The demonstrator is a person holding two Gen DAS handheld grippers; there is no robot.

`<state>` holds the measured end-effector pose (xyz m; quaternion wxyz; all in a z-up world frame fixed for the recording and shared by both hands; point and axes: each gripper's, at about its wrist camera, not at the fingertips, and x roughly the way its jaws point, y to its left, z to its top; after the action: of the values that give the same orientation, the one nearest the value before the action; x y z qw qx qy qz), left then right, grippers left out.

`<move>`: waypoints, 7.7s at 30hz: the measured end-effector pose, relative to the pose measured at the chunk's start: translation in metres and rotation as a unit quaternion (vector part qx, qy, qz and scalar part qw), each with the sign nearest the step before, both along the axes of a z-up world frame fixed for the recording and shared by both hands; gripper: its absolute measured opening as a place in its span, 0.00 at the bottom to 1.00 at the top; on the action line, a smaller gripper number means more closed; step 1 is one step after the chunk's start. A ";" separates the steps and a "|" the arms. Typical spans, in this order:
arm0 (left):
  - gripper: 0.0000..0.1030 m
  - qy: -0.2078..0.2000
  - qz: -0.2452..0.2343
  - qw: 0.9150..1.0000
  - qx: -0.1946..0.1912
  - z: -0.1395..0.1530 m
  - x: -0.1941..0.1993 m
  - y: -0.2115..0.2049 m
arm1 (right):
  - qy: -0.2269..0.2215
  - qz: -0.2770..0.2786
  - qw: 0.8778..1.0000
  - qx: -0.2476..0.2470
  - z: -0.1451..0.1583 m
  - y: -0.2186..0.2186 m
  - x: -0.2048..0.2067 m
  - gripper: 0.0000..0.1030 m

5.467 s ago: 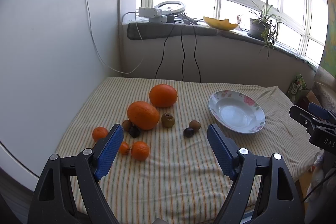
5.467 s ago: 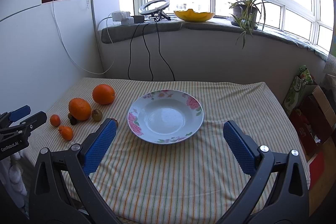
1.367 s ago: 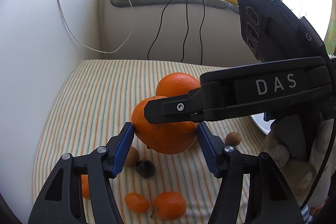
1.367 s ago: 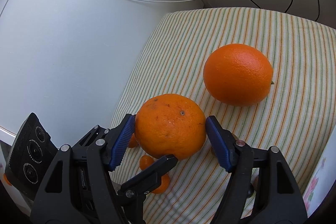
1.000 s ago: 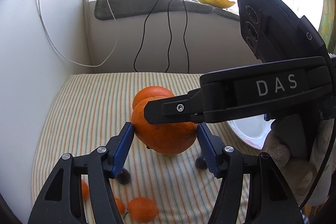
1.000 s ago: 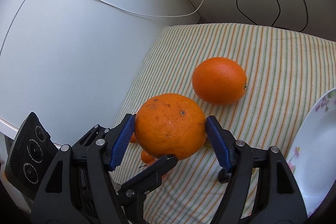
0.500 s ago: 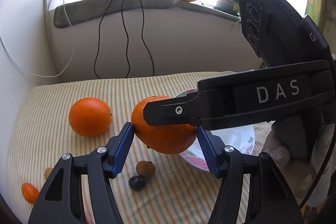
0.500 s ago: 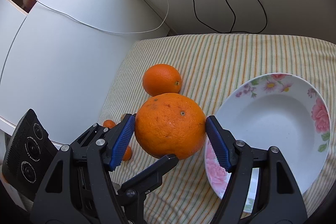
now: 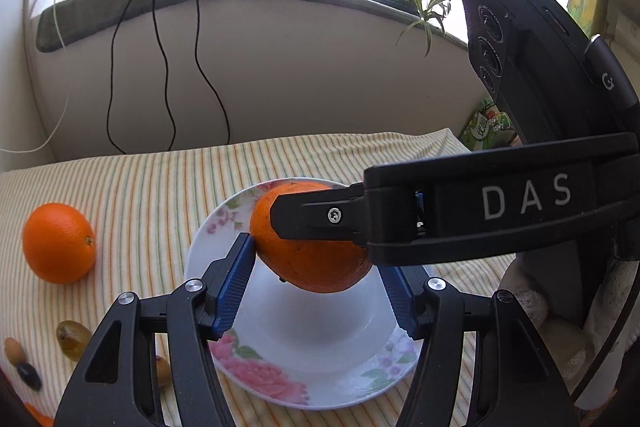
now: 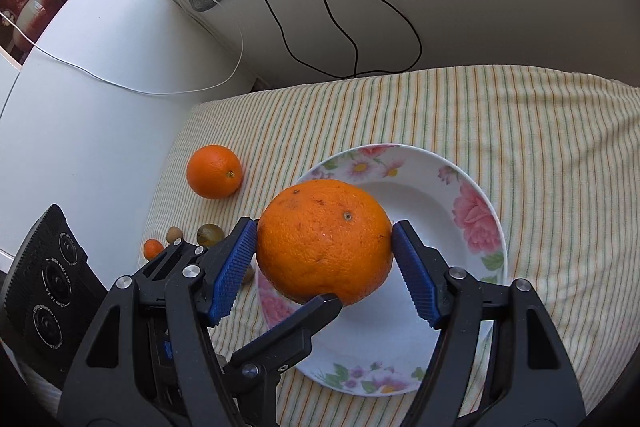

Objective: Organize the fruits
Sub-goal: 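Carry the orange with the right gripper onto the flowered plate and open, then move the right gripper to the smooth oval orange and grasp it, then lower the oval orange beside the first orange on the plate, open right gripper, then move the right gripper to the small stemmed tangerine and grasp it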

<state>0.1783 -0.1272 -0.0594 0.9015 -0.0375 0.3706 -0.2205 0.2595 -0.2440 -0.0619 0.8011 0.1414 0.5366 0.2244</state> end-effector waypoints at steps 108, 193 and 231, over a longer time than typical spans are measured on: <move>0.73 0.101 0.107 0.989 0.009 -0.024 0.059 0.184 | 0.029 0.060 0.998 -0.001 -0.035 0.196 0.069 0.85; 0.65 0.058 -0.038 0.997 0.022 0.012 0.028 -0.040 | 0.003 -0.068 0.998 -0.001 0.010 -0.056 -0.012 0.67; 0.63 -0.015 -0.015 0.998 0.063 0.034 -0.055 0.018 | -0.149 -0.088 0.981 -0.086 0.056 -0.043 -0.089 0.74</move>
<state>0.1229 -0.1097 -0.0254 0.9040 0.0279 0.3711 -0.2107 0.1705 -0.2875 -0.0058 0.8980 0.0842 0.4136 0.1246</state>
